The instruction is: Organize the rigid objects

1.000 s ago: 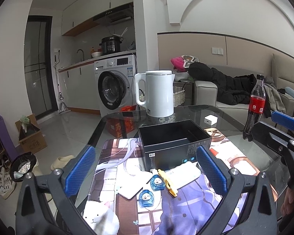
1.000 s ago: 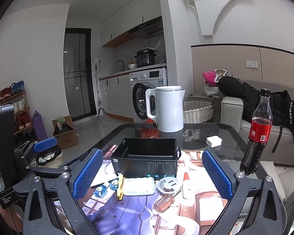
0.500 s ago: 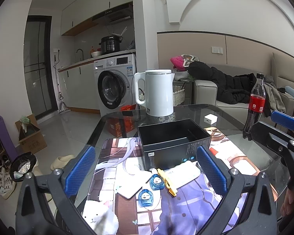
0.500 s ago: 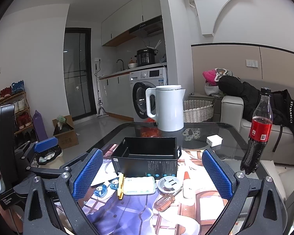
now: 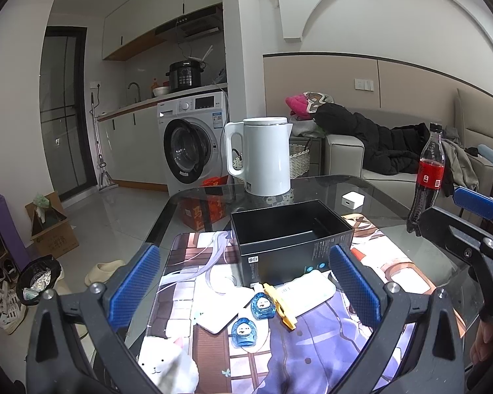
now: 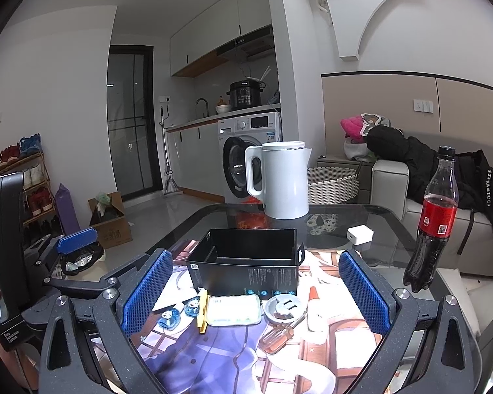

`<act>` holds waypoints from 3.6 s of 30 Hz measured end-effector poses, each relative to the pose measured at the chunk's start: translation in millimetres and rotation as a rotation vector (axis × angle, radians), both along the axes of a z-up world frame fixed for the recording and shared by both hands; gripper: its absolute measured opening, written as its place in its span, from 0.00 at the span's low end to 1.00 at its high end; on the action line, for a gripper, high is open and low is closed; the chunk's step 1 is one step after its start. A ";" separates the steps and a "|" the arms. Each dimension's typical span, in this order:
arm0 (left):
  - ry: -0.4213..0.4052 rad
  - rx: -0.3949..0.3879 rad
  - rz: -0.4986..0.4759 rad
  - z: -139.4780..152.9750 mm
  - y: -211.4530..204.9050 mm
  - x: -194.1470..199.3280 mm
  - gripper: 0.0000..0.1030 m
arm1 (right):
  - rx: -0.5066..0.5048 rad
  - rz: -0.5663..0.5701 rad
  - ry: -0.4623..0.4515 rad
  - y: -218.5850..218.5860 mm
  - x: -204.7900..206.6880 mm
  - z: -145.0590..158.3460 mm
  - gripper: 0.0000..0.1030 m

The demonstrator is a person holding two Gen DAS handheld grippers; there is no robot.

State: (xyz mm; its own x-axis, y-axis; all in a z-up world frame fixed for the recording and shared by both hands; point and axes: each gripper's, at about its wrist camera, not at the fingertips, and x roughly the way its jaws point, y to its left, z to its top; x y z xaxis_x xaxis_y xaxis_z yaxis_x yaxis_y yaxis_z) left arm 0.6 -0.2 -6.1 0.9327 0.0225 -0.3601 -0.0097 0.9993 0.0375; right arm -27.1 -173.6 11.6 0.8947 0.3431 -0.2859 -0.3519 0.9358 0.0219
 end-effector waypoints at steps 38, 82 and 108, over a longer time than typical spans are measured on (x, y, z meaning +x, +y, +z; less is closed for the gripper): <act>0.517 -0.026 0.048 -36.7 23.9 102.1 1.00 | -0.106 -0.056 0.475 -5.6 127.0 -26.6 1.00; 0.876 -0.081 -0.192 -97.1 -0.1 105.3 0.31 | -0.213 0.110 0.854 14.9 129.4 -117.4 0.31; 0.851 -0.032 -0.207 -102.4 -7.3 89.2 0.28 | -0.334 0.275 0.839 35.0 72.1 -120.6 0.27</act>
State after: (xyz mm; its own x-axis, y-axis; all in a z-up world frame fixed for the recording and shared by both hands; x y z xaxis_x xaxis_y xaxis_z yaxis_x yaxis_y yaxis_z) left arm 89.7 -7.5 -108.5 0.3314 -0.1395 -0.9331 0.1906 0.9785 -0.0786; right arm 45.0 -138.7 -108.9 0.2518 0.2954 -0.9216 -0.5522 0.8259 0.1138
